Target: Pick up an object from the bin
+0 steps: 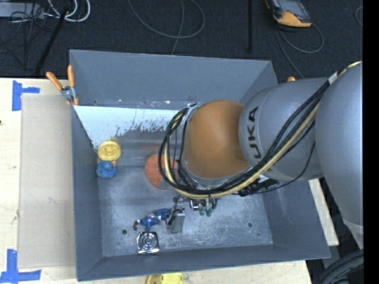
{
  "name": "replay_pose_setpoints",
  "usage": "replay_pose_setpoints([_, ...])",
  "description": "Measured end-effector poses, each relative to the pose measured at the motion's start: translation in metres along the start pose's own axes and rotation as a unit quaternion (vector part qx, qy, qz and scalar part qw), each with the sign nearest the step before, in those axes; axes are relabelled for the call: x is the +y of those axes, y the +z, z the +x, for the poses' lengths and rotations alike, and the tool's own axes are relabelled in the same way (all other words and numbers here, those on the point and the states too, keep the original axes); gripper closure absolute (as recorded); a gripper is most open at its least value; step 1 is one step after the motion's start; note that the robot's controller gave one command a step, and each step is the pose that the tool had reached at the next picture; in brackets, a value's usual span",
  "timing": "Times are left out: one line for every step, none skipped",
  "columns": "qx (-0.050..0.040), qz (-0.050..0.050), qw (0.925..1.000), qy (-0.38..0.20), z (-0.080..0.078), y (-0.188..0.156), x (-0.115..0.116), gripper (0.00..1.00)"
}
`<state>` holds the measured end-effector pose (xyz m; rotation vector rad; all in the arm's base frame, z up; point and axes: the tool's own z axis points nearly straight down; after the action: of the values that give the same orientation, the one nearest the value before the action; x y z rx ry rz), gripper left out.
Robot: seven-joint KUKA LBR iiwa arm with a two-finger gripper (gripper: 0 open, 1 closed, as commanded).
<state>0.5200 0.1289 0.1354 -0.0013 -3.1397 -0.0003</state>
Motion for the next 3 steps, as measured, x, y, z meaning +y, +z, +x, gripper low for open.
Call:
replay_pose_setpoints([-0.0031, 0.000, 0.9975, -0.070, -0.004, 0.025, 0.001, 0.00])
replay_pose_setpoints([0.0002, 0.000, 0.9774, -0.211, 0.014, 0.059, -0.003, 0.00])
replay_pose_setpoints([0.0004, 0.000, 0.9762, -0.217, 0.009, 0.065, -0.001, 0.00])
